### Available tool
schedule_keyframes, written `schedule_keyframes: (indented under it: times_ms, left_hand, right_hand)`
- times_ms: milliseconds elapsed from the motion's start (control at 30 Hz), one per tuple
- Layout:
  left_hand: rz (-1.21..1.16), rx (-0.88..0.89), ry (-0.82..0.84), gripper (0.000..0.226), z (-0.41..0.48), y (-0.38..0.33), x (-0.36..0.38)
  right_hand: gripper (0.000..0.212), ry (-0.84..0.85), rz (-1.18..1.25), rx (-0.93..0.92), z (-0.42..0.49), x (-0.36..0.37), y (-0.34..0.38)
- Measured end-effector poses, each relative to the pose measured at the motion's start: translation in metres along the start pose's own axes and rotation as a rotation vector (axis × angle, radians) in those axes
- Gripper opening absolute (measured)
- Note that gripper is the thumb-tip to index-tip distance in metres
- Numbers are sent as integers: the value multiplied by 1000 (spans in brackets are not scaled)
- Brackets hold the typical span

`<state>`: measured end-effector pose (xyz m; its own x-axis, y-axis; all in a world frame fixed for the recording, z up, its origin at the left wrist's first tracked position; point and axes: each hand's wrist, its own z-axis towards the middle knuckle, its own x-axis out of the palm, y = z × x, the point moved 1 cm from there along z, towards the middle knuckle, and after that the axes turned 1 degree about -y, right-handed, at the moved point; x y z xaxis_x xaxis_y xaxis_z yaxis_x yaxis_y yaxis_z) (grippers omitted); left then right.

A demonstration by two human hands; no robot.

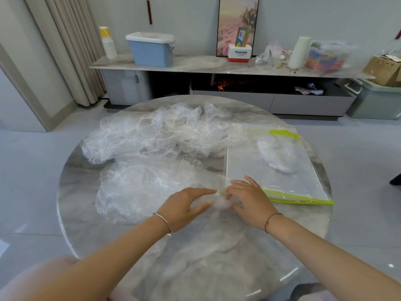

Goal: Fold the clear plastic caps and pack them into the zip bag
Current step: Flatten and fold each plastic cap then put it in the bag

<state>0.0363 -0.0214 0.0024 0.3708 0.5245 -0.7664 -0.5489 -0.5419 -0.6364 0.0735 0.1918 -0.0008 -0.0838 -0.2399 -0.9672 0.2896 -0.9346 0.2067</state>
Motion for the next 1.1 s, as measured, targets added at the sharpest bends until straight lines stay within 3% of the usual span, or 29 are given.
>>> schedule_keyframes:
  times_ms: [100,167,233,300,367,467,600,733,800,867,933,1100]
  left_hand:
    - [187,-65,127,71,-5,5,5]
    - [251,-99,140,58,-6,9,14]
    - [125,-125,92,35,-9,10,20]
    - [-48,-95,57,25,-10,10,22]
    - [-133,-55,40,25,-11,6,21]
    - [-195,4,51,30,-13,3,21]
    - [-74,99,103,30,-15,3,22]
    - [94,82,108,50,-13,6,23]
    - [167,88,64,48,-13,8,26]
    - [146,72,41,38,-16,7,27]
    - [65,-22,99,37,-21,3,26]
    - [-10,-223,101,30,-24,1,24]
  right_hand:
    - [8,-21,214,74,-8,-3,0]
    - [17,-15,393,112,-15,-1,1]
    - [15,-39,555,115,-21,-3,3]
    - [33,-6,505,41,-26,-3,1]
    - [47,10,300,-71,-29,1,-7]
    - [25,-23,128,-94,-35,9,-25]
    - [14,-45,218,-29,-44,-6,-28]
    - [8,-110,417,52,-51,-16,-14]
    - [7,-139,550,128,-53,-15,-8]
    - [3,-119,670,206,-51,-12,-4]
    - [13,-48,751,316,-48,-3,-6]
    - [29,5,765,578,-46,20,-18]
